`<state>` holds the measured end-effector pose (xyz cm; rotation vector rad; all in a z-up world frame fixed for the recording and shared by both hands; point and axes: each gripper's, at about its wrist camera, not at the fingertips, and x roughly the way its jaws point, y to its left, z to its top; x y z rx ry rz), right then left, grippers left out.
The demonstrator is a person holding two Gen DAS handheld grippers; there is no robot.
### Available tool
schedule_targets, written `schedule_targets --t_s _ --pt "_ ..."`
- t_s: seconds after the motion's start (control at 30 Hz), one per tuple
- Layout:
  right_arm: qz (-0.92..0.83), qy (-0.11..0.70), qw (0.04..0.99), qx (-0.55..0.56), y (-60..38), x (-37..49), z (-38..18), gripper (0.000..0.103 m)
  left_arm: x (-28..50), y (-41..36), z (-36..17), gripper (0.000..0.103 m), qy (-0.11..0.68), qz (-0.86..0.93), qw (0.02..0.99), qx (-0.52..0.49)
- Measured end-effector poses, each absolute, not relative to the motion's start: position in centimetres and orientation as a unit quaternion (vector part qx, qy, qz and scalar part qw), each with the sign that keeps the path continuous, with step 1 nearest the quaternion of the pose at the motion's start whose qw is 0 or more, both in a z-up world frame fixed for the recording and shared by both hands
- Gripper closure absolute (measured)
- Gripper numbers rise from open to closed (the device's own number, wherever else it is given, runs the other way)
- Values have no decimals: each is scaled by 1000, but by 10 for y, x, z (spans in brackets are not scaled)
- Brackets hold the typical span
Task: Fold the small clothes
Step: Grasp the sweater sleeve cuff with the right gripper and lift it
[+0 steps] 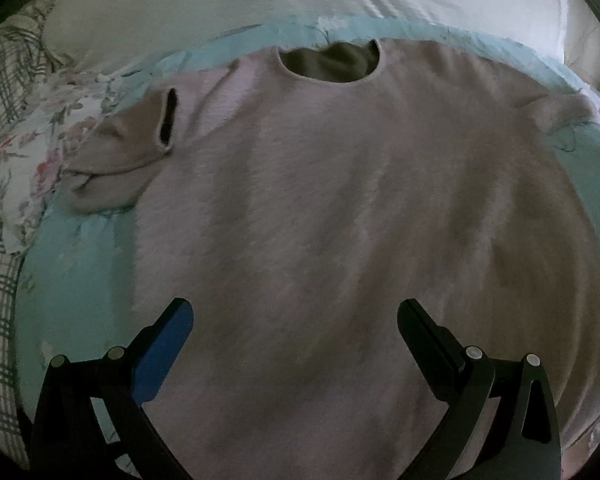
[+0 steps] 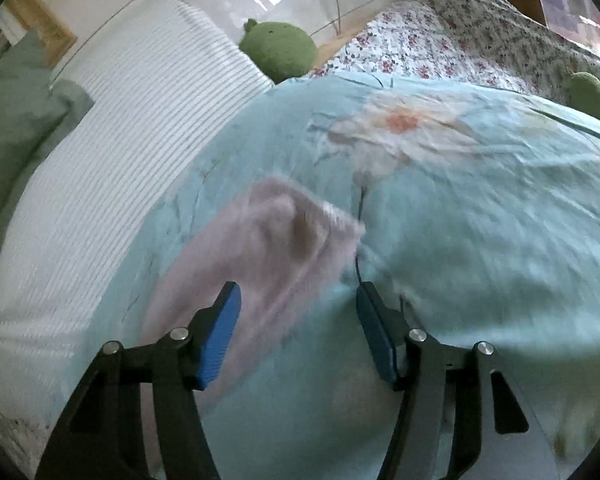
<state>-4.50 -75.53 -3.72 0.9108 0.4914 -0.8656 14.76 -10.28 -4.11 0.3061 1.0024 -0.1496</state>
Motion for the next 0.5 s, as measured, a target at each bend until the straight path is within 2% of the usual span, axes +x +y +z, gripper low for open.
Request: schedule_targets --t_s 0.03,0.07,0.1,0.13,0.17,0.27,0.5 --pt "-404 227 783 416 -760 -39 -37 45 150 -105 -42 1 481 -73 862 145" --pt "-404 227 785 411 -767 -34 -36 57 154 -109 -44 1 483 -75 861 143" --pt "-400 229 788 409 -768 -30 -35 81 156 -113 -46 1 485 -77 859 144" --pt "-390 228 793 408 -767 -24 -32 94 157 -115 -46 1 486 -80 859 140" --pt "-380 225 802 403 -763 -20 -26 97 159 -118 -47 1 487 -83 858 140" --pt "-339 216 835 376 -735 -5 -3 97 160 -121 -48 1 483 -88 859 143" --pt "-156 230 896 347 -606 69 59 97 149 -111 -40 1 471 -101 868 120"
